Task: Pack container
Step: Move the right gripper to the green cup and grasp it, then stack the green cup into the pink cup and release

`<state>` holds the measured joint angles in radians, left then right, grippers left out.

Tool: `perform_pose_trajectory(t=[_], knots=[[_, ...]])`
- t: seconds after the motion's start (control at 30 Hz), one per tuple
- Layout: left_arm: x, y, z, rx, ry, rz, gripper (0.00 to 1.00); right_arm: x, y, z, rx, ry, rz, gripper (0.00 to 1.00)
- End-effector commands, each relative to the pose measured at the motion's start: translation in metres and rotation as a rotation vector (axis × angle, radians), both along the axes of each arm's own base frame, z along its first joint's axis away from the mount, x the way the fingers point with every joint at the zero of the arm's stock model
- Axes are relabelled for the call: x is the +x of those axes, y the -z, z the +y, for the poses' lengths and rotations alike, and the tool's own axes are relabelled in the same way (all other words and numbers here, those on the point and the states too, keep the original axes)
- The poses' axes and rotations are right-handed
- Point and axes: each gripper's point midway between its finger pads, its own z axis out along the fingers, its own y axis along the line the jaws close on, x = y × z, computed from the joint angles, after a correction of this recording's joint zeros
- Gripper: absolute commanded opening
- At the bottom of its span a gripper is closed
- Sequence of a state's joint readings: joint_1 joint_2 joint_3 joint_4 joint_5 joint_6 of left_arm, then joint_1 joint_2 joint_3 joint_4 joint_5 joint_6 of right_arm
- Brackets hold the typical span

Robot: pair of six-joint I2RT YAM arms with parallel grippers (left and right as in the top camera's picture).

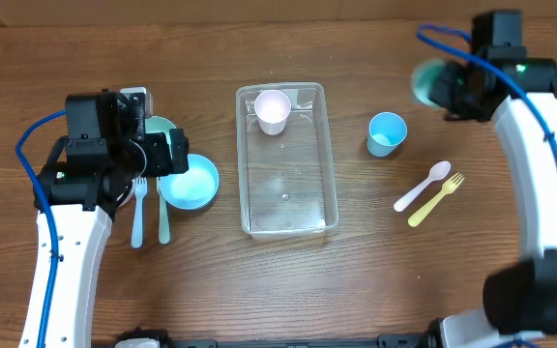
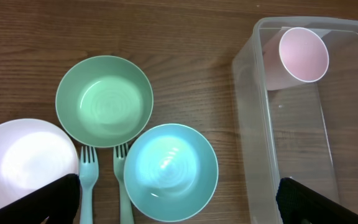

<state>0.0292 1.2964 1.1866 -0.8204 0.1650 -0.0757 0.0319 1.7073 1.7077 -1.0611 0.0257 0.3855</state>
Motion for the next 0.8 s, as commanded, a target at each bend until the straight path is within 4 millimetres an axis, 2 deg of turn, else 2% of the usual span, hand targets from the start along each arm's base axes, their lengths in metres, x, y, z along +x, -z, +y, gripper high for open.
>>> perform_pose_trajectory(t=[0.0,0.03,0.1,0.2,0.33,0.5,0.63,0.77], knots=[[0.005,-0.009,0.000,-0.020,-0.007,-0.020,1.00,0.003,-0.010,0.116,0.092,-0.303,-0.070,0.04],[0.005,-0.009,0.000,-0.020,-0.006,-0.020,1.00,0.004,-0.003,0.143,0.079,-0.380,-0.074,0.04],[0.005,-0.009,0.000,-0.021,-0.007,-0.019,1.00,0.006,0.020,0.182,0.032,-0.470,-0.063,0.04],[0.005,-0.009,0.000,-0.021,-0.007,-0.019,1.00,0.011,0.052,0.213,-0.030,-0.541,-0.046,0.04],[0.005,-0.009,0.000,-0.020,-0.006,-0.020,1.00,0.023,0.072,0.230,-0.036,-0.576,-0.064,0.04],[0.005,-0.009,0.000,-0.020,-0.007,-0.020,1.00,0.041,0.075,0.239,-0.034,-0.585,-0.126,0.04],[0.005,-0.009,0.000,-0.020,-0.007,-0.020,1.00,0.039,0.074,0.238,-0.053,-0.607,-0.109,0.04],[0.005,-0.009,0.000,-0.020,-0.007,-0.020,1.00,0.038,0.022,0.237,-0.071,-0.635,-0.128,0.04]])
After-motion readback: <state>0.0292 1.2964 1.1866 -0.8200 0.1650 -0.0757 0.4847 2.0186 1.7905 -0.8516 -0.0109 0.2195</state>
